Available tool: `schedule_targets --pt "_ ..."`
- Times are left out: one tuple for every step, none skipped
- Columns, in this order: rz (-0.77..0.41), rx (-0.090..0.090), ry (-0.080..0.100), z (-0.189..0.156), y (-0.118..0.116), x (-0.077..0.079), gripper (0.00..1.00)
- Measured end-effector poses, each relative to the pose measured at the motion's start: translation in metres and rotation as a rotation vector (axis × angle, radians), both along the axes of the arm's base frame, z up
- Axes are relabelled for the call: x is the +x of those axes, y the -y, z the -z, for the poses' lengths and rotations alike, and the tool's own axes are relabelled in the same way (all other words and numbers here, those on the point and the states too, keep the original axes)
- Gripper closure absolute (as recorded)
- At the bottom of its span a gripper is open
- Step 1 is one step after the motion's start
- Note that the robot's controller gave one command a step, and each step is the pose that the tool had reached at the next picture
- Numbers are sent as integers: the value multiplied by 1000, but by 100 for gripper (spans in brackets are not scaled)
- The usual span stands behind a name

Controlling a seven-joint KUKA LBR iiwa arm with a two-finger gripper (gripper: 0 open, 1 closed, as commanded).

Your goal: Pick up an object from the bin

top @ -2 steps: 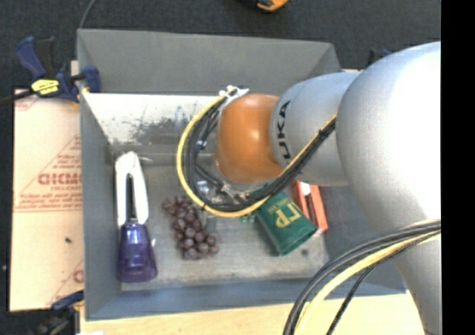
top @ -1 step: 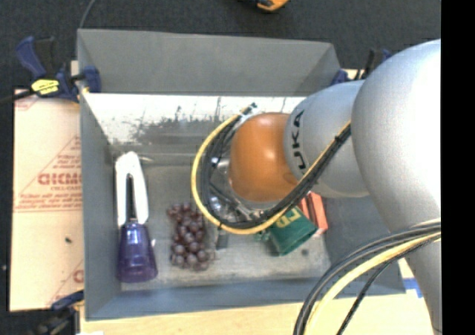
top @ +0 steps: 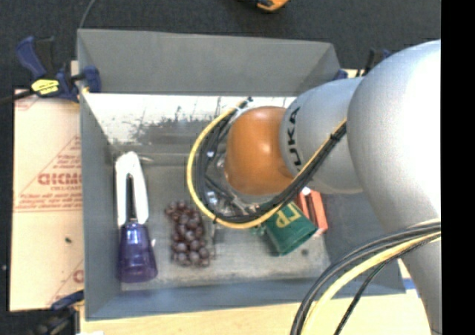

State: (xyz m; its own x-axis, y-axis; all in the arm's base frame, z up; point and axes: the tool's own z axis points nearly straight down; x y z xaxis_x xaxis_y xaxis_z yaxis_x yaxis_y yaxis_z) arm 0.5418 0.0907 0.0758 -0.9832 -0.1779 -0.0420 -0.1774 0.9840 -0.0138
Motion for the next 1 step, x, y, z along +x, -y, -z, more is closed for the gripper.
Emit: schedule_targets --pt "-351 -16 1 -55 28 -21 100"
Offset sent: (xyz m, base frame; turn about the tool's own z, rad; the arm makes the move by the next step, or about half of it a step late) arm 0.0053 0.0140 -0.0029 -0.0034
